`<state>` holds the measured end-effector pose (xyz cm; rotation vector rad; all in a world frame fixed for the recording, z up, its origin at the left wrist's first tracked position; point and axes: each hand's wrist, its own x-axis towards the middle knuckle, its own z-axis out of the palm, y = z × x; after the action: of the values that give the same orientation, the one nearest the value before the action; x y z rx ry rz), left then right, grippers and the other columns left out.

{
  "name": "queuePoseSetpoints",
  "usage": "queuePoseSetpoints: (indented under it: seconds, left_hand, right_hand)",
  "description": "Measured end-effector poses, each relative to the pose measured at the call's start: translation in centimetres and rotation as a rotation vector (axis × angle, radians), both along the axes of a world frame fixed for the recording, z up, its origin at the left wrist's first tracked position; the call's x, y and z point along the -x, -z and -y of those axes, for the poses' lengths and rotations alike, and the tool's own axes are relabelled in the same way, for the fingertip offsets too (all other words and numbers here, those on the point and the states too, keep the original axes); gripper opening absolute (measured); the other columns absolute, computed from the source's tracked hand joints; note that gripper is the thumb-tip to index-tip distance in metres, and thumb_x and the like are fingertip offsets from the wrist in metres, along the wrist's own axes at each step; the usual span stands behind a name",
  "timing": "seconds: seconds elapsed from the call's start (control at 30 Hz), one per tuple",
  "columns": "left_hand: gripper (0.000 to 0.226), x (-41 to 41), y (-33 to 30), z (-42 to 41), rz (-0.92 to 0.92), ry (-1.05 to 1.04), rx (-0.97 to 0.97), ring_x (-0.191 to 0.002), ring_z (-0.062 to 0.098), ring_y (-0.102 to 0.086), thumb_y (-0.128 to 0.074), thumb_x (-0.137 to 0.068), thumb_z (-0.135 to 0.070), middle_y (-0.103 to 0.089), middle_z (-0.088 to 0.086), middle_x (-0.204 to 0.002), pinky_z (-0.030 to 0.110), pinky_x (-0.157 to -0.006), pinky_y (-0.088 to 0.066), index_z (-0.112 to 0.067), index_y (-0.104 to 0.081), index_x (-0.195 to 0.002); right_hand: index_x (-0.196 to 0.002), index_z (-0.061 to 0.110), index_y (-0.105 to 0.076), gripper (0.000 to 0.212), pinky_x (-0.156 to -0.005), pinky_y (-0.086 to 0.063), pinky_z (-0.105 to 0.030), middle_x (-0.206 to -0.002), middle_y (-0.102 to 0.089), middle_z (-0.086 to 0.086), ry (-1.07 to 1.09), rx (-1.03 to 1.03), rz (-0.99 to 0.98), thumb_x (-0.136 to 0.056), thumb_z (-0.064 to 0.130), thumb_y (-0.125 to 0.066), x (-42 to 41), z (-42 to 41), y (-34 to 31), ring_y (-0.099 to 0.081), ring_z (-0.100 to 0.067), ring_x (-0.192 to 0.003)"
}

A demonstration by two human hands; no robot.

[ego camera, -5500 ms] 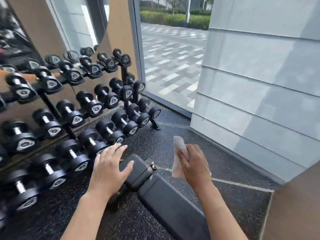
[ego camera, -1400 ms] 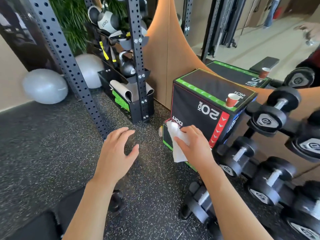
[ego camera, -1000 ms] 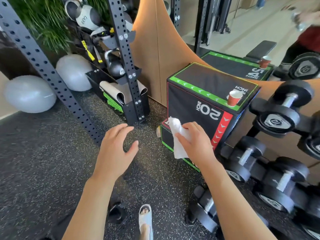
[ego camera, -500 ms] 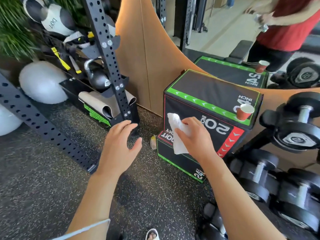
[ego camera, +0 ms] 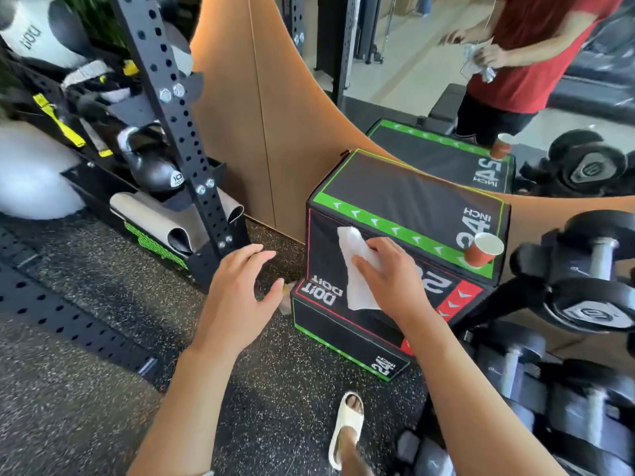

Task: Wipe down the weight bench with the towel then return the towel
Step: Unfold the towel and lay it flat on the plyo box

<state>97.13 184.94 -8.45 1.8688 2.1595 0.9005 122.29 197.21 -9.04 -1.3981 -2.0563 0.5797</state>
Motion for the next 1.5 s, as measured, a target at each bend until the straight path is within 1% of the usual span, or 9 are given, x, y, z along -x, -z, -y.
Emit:
queuePoseSetpoints:
  seconds: [0.1, 0.2, 0.37, 0.57, 0.8, 1.07, 1.23, 1.4, 1.5]
  left_hand:
    - [0.047, 0.0, 0.1, -4.2, -0.026, 0.011, -0.014, -0.142, 0.012, -0.039, -0.066, -0.098, -0.035, -0.051, -0.006, -0.148, 0.036, -0.12, -0.034, -0.021, -0.059, -0.142]
    - [0.047, -0.5, -0.1, -9.0, -0.063, 0.021, -0.008, -0.14, 0.012, -0.04, -0.067, -0.098, -0.035, -0.051, -0.006, -0.147, 0.035, -0.12, -0.034, -0.02, -0.059, -0.141]
    - [0.046, -2.6, -0.9, -17.3, -0.1, 0.045, 0.025, -0.141, 0.012, -0.04, -0.067, -0.097, -0.034, -0.051, -0.007, -0.146, 0.029, -0.119, -0.03, -0.02, -0.06, -0.141]
    - [0.046, -4.8, -0.6, -25.1, -0.101, 0.058, 0.067, -0.142, 0.009, -0.038, -0.066, -0.097, -0.036, -0.05, -0.011, -0.146, 0.031, -0.119, -0.034, -0.024, -0.06, -0.14]
    - [0.045, -5.1, 1.2, -30.4, -0.102, 0.105, 0.17, -0.142, 0.009, -0.038, -0.065, -0.097, -0.036, -0.05, -0.01, -0.146, 0.032, -0.12, -0.033, -0.022, -0.061, -0.14]
    - [0.047, -3.6, 4.9, -39.1, -0.068, 0.272, 0.177, -0.139, 0.014, -0.043, -0.059, -0.094, -0.04, -0.054, -0.005, -0.144, 0.035, -0.12, -0.035, -0.019, -0.064, -0.136]
    - [0.043, -2.4, 6.6, -45.0, -0.038, 0.428, 0.204, -0.141, 0.013, -0.042, -0.065, -0.097, -0.035, -0.052, -0.007, -0.145, 0.038, -0.121, -0.035, -0.022, -0.062, -0.138]
    - [0.047, -1.4, 8.4, -50.4, -0.043, 0.557, 0.184, -0.14, 0.016, -0.044, -0.055, -0.096, -0.044, -0.054, -0.006, -0.144, 0.036, -0.12, -0.035, -0.022, -0.062, -0.137]
    - [0.049, -1.7, 9.6, -52.2, -0.049, 0.638, 0.196, -0.137, 0.02, -0.048, -0.051, -0.094, -0.046, -0.056, -0.003, -0.142, 0.041, -0.118, -0.039, -0.021, -0.064, -0.134]
  right_hand:
    - [-0.108, 0.021, -0.064, 0.017, -0.072, -0.03, -0.029, -0.094, -0.057, 0.014, 0.026, 0.028, -0.051, -0.098, 0.036, -0.067, -0.1, -4.0, 0.5, -0.051, -0.012, -0.089]
    - [-0.106, 0.019, -0.064, 0.018, -0.076, -0.044, -0.039, -0.095, -0.063, 0.005, 0.023, 0.067, -0.11, -0.098, 0.034, -0.067, -0.5, -8.7, 1.0, -0.057, -0.021, -0.091]
    - [-0.098, 0.022, -0.062, 0.012, -0.078, -0.049, -0.041, -0.092, -0.062, 0.005, 0.033, 0.156, -0.218, -0.098, 0.033, -0.068, -2.0, -16.6, 1.6, -0.058, -0.018, -0.085]
    - [-0.091, 0.028, -0.059, 0.013, -0.07, -0.044, -0.033, -0.085, -0.06, 0.008, 0.021, 0.276, -0.292, -0.097, 0.036, -0.067, -2.8, -24.1, 3.9, -0.053, -0.006, -0.076]
    - [-0.092, 0.025, -0.06, 0.013, -0.067, -0.042, -0.031, -0.082, -0.06, 0.008, 0.075, 0.421, -0.314, -0.096, 0.035, -0.069, -3.2, -28.5, 8.5, -0.05, -0.005, -0.072]
    - [-0.091, 0.023, -0.058, 0.019, -0.069, -0.044, -0.034, -0.083, -0.06, 0.006, 0.19, 0.438, -0.212, -0.096, 0.039, -0.067, -2.2, -33.4, 11.6, -0.053, -0.013, -0.076]
    - [-0.086, 0.026, -0.054, 0.022, -0.064, -0.039, -0.033, -0.077, -0.057, 0.006, 0.297, 0.485, -0.149, -0.097, 0.039, -0.067, -1.3, -35.5, 12.9, -0.049, -0.01, -0.07]
    - [-0.103, 0.032, -0.061, 0.019, -0.076, -0.042, -0.036, -0.093, -0.062, 0.009, 0.332, 0.566, -0.064, -0.097, 0.049, -0.064, 0.0, -37.3, 14.8, -0.056, -0.019, -0.09]
    - [-0.112, 0.029, -0.065, 0.024, -0.089, -0.043, -0.042, -0.104, -0.062, 0.008, 0.357, 0.497, 0.068, -0.098, 0.049, -0.062, -0.4, -38.2, 15.8, -0.052, -0.022, -0.102]
